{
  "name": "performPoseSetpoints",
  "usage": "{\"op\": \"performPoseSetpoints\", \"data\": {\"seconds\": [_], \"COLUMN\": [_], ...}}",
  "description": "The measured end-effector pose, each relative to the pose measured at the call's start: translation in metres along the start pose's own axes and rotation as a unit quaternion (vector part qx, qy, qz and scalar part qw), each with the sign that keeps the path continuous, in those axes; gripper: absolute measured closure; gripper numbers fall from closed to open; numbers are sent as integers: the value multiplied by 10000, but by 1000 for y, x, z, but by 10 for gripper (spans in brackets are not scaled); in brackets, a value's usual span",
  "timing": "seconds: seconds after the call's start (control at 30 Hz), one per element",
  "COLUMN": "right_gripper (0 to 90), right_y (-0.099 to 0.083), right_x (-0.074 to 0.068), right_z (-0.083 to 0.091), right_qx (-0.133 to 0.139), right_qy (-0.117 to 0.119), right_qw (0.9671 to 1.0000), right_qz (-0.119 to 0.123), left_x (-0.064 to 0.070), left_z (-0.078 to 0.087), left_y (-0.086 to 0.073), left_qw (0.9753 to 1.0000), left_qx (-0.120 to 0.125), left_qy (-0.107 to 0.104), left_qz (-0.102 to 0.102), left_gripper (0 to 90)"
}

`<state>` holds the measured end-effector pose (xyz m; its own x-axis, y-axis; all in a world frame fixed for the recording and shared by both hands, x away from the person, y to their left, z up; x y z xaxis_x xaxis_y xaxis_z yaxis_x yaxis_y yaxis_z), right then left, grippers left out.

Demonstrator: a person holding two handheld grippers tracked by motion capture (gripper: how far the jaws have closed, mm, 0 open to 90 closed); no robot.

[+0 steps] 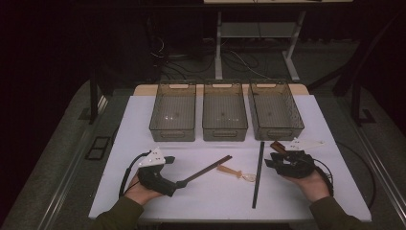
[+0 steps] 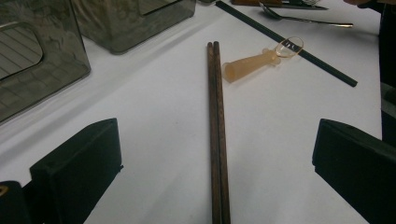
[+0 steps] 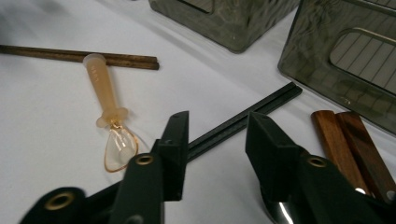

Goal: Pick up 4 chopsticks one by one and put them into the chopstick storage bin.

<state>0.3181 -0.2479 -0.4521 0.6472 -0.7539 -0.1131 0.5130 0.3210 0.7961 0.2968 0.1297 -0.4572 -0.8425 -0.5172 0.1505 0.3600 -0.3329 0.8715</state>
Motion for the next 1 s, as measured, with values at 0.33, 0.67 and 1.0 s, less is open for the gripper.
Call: {"op": "performPoseSetpoints", "data": {"seconds": [0.33,0.67,1.0], "right_gripper": [867,895,895], "right_y": [11,24,29], "right_x": [12,27,46], "right_z": [-10,-26,-48], "right_qx": [-103,-193,-499], "right_qy": [-182,-433,-634], "right_qw": [9997,9989,9967], "right_qz": [-111,-34,-46], "left_x": [1,1,0], "left_z": [-1,0,-1], "left_y": [0,0,0], "left_qw": [10000,10000,10000], "left_qx": [-9,8,-14], "left_qy": [35,-13,-32], "left_qz": [-20,-6,14], "left_gripper": [4,5,6]}}
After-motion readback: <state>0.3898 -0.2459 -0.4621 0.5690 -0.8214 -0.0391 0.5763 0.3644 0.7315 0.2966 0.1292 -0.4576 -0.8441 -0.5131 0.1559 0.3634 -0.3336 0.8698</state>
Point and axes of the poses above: each handheld gripper's, and its own axes: z roughly backward along the jaws, y roughly out of its top, x roughly to its right, the point moved 5 cm from there along -z, roughly forward along the jaws, and after that the axes turned 4 degrees about x, right-handed, at the moved point
